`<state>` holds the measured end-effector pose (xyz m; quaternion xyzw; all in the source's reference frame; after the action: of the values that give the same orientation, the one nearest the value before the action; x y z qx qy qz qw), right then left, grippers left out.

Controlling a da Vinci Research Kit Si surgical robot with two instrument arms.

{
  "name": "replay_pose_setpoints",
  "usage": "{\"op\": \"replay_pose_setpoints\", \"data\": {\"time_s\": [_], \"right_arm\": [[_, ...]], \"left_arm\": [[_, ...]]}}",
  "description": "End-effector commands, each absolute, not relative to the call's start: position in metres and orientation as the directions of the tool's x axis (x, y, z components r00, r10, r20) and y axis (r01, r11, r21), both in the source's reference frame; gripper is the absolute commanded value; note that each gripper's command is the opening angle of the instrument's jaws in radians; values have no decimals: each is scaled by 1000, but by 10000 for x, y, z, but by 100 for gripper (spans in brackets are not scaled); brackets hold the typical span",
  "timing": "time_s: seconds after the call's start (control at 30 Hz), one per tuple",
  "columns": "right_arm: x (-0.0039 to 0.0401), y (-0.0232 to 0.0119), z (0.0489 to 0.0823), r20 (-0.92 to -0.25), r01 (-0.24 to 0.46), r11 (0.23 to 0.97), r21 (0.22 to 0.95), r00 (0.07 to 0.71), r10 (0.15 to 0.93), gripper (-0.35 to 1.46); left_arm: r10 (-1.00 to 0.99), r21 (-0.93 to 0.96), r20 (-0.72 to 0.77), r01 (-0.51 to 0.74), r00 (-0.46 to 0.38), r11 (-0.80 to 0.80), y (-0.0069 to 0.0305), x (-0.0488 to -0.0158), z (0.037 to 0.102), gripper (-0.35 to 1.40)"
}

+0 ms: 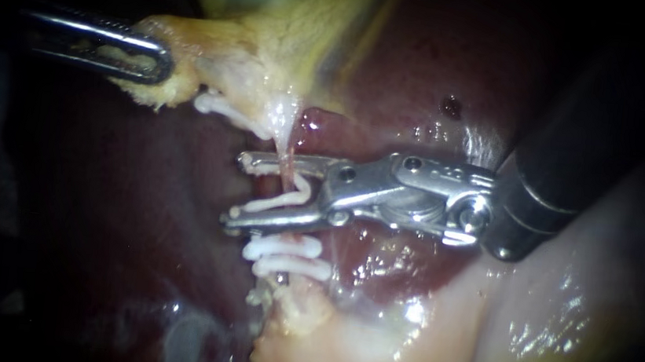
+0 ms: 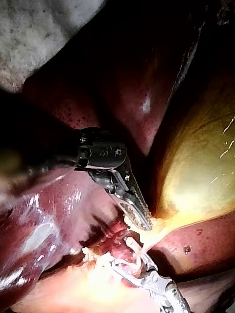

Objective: Clipping third clip right tube

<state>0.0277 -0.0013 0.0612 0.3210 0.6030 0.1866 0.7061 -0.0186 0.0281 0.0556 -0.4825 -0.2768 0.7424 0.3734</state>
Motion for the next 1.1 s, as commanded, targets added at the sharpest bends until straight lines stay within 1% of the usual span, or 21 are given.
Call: {"op": "replay_pose_setpoints", "data": {"time_s": [0.03, 0.27, 0.53, 0.73, 0.9, 0.97, 1.0, 1.03, 1.1], "right_arm": [[276, -12, 611, -730, 122, 723, 680, 204, 652, 49], [273, -10, 612, -729, 124, 722, 681, 205, 653, 47], [266, -7, 616, -719, 124, 711, 693, 203, 665, 34], [263, -5, 616, -706, 121, 697, 707, 196, 681, 20], [261, -4, 617, -700, 121, 691, 713, 192, 688, -1], [260, -4, 618, -699, 121, 691, 713, 192, 688, -13], [259, -3, 618, -700, 122, 691, 713, 193, 688, -20], [259, -3, 619, -700, 122, 690, 713, 193, 688, -34], [257, -2, 620, -696, 122, 687, 716, 191, 692, -35]], "left_arm": [[822, -771, -510, -287, -255, -568, 281, -186, 556, -35], [821, -771, -510, -287, -256, -568, 281, -186, 557, -35], [821, -771, -510, -287, -256, -568, 282, -186, 557, -35], [821, -771, -510, -287, -256, -568, 282, -186, 557, -35], [821, -771, -510, -287, -256, -568, 282, -186, 557, -35], [821, -771, -510, -287, -256, -568, 282, -186, 557, -35], [821, -771, -510, -287, -256, -568, 282, -186, 557, -35], [821, -771, -510, -287, -256, -568, 282, -186, 557, -35], [821, -771, -510, -287, -256, -568, 282, -186, 557, -35]]}}
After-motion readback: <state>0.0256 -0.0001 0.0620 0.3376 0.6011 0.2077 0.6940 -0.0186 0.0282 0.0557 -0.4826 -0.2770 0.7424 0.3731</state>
